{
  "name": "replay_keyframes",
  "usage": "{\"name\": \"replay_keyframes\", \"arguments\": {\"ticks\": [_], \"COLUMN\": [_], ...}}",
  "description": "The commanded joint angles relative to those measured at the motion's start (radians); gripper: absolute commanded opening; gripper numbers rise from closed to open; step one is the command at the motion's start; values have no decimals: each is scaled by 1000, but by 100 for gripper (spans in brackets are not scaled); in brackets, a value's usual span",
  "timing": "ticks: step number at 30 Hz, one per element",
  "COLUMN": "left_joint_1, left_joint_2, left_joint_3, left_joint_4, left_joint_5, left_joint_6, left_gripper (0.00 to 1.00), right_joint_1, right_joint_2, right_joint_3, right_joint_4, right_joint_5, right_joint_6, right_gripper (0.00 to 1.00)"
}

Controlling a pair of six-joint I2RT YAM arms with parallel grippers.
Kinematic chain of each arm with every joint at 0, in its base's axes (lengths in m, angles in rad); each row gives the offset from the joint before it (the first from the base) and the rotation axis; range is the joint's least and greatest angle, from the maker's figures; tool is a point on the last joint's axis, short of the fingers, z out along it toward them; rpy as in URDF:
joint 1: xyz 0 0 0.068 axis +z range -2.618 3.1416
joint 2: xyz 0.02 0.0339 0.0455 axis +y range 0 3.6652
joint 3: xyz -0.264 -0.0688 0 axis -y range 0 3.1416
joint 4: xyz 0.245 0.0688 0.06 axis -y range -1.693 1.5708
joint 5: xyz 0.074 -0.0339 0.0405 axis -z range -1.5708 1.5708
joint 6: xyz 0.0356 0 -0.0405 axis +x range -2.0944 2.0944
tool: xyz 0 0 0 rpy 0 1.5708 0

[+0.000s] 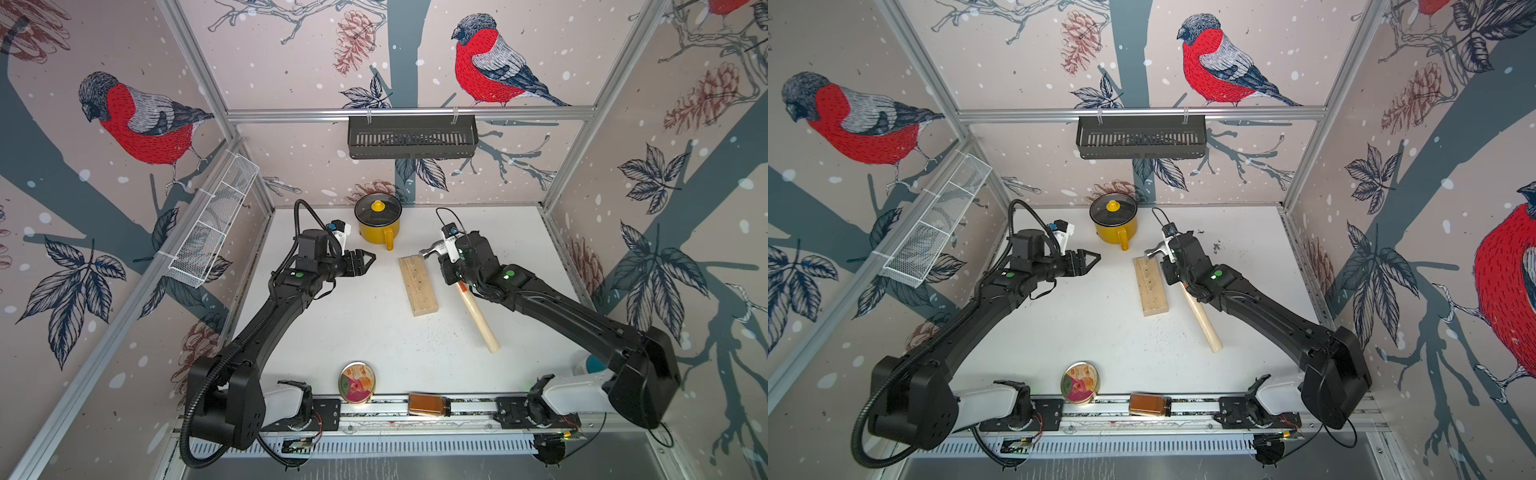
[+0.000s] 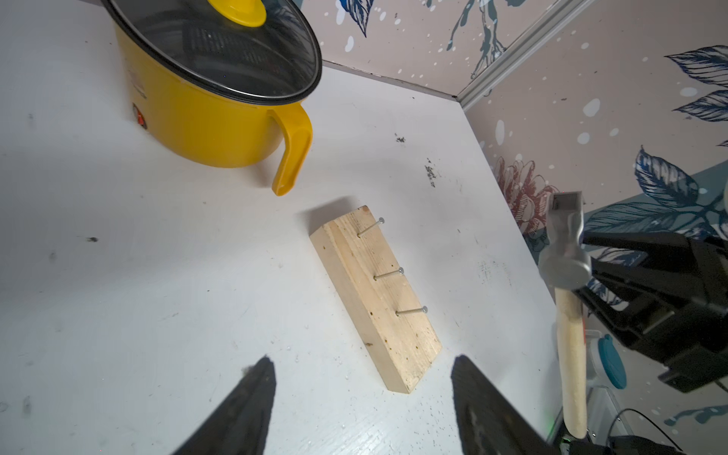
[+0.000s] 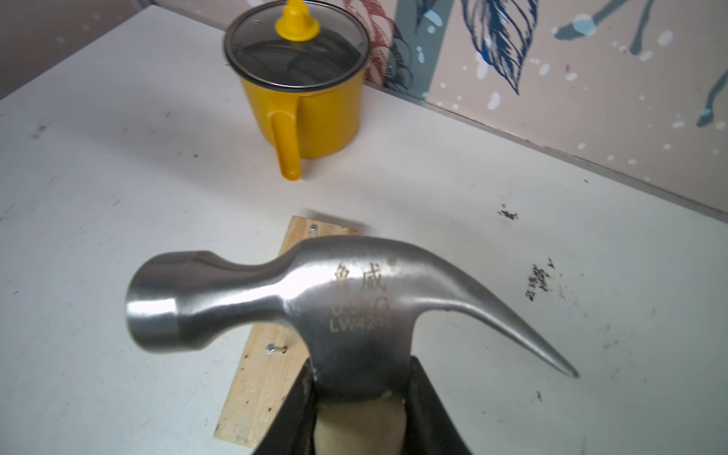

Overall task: Use a claw hammer to pull out a nail
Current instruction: Pick up the hammer at the center of the board.

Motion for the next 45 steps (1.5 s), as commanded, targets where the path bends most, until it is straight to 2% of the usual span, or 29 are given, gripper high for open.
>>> {"name": "replay_keyframes", "arguments": {"ticks": [1, 8, 18, 31, 45], "left_joint_1": [3, 3, 1, -43, -67], "left_joint_2": [7, 26, 48, 91, 105], "left_joint_3": [-7, -32, -38, -53, -52], "left_joint_4": [87, 200, 236, 337, 356], "left_joint_5": [105, 242, 303, 430, 463], "left_joint_6": [-33, -115, -143, -220, -234], "left_gripper": [72, 73, 78, 72, 66], "right_joint_1": [40, 87, 167, 219, 232], "right_joint_2": [-31, -65, 11, 110, 148], "right_joint_3": [-8, -70, -24, 53, 93], "right_joint_4": [133, 218, 214, 175, 155], "right_joint_5": [4, -55, -58, -34, -32], "right_joint_6": [-94, -145, -171, -198, -227], "right_gripper": [1, 0, 1, 0, 1]}}
